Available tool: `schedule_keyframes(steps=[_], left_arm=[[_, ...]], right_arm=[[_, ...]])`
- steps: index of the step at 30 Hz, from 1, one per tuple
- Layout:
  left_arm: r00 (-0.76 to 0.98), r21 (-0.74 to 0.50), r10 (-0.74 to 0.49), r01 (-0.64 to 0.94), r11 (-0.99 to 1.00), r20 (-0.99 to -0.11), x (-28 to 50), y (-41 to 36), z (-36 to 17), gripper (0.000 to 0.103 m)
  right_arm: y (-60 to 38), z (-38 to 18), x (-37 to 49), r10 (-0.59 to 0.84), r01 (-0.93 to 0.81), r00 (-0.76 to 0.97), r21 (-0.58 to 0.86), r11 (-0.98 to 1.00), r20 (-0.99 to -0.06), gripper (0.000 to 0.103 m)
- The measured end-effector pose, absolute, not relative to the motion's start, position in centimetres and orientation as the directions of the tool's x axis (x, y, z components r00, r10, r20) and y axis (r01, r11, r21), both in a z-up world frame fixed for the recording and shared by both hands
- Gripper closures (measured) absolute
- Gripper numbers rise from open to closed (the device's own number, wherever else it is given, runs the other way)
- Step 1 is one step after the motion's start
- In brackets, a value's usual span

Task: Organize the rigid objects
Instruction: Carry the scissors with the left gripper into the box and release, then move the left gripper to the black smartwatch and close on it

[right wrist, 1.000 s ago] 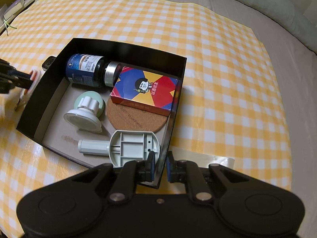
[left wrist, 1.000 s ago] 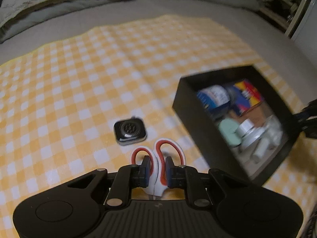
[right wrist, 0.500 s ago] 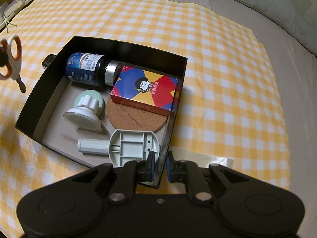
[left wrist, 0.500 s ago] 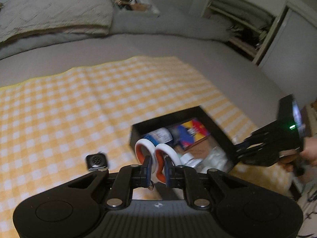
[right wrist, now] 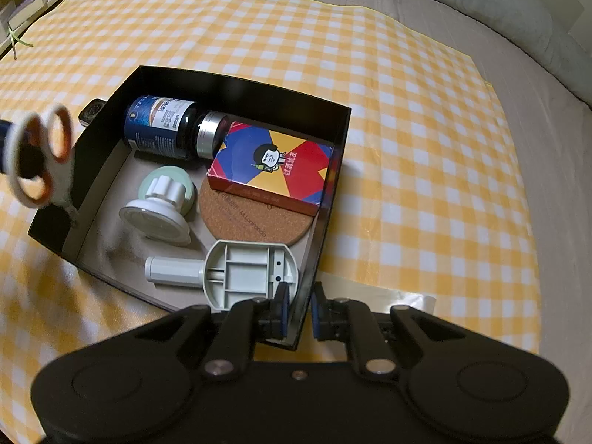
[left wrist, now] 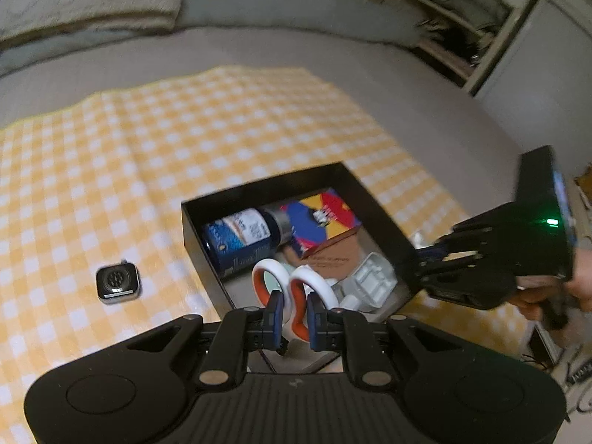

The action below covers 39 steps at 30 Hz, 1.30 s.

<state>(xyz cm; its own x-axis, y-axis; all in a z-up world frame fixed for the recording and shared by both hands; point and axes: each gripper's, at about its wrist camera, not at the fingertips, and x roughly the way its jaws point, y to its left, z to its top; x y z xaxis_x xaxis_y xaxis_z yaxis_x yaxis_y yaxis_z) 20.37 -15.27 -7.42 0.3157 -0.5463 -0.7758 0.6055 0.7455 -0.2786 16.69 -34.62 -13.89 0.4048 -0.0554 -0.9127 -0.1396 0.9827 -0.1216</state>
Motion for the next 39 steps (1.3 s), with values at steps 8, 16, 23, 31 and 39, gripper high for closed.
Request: schedule_keyframes(steps=[8,16,23,31,39], left_arm=[[0.338,-0.174,-0.426,0.576,0.799,-0.839,21.8,-17.0,-10.1,0.075],[0.343,-0.153,-0.439,0.618,0.771,-0.83,20.9,-17.4,-9.4,0.027],[0.35,-0.128,-0.437,0.642,0.756,-0.828,19.8,-17.8,-8.9,0.009],[0.367,-0.115,-0.442,0.649,0.752,-0.819,18.9,-17.7,-8.1,0.0],[0.407,-0.1,-0.438,0.631,0.769,-0.802,18.9,-16.8,-7.2,0.0]], right_arm=[[-34.7,-13.9,16.7,-0.047,-0.142,0.404,-0.113,0.983,-0.914,0.091],[-34.7,-13.9,16.7,-0.048,-0.148,0.401,-0.116,0.982,-0.915,0.09],[-34.7,-14.0,16.7,-0.049,-0.149,0.401,-0.118,0.982,-0.915,0.09],[-34.7,-14.0,16.7,-0.05,-0.149,0.401,-0.118,0.982,-0.915,0.089],[-34.7,-14.0,16.7,-0.051,-0.15,0.401,-0.121,0.981,-0.915,0.089]])
